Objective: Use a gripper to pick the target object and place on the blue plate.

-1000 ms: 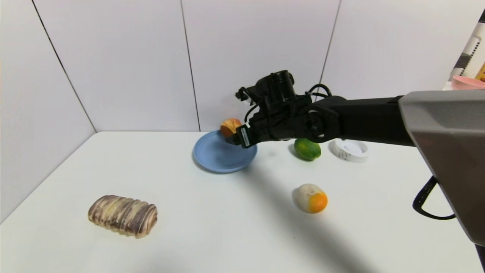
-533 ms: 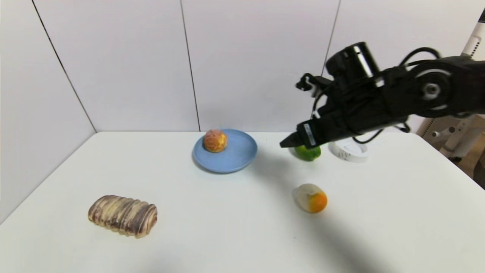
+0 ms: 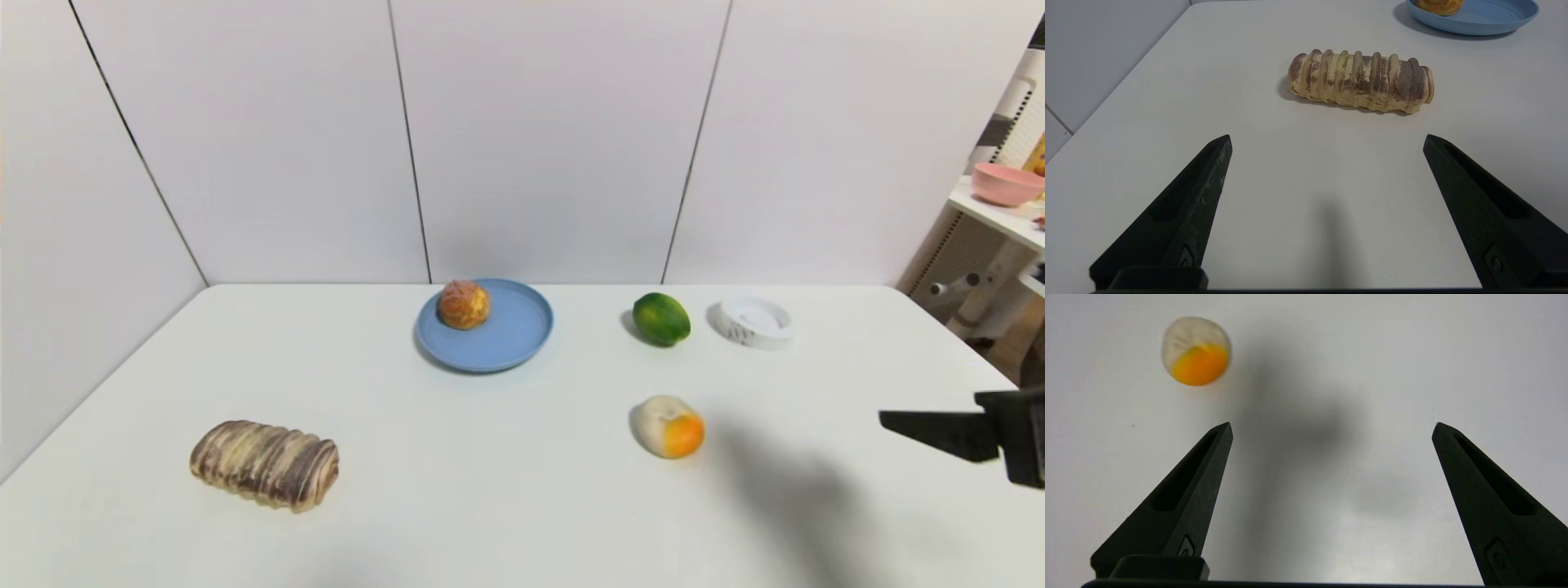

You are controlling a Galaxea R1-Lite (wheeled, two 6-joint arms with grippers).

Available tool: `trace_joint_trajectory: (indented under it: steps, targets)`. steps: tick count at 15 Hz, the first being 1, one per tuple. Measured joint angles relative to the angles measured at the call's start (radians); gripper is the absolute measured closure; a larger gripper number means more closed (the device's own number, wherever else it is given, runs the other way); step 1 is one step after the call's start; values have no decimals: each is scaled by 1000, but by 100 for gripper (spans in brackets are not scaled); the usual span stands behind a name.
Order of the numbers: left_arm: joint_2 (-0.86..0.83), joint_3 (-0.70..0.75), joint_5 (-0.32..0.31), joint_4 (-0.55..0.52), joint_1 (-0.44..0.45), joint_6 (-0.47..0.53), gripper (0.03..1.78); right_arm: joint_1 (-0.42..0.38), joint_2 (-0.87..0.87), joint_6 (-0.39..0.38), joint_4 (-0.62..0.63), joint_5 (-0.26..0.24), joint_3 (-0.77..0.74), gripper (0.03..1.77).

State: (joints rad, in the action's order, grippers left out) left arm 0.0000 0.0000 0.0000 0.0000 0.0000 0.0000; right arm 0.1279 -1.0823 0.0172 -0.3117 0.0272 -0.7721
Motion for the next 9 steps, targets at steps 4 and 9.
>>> trace_joint_trajectory:
  steps: [4, 9]
  targets:
    - [0, 0, 0, 0, 0, 0, 12, -82, 397, 3, 323, 1, 409, 11]
    - [0, 0, 0, 0, 0, 0, 12, -111, 834, 14, 411, 4, 702, 11]
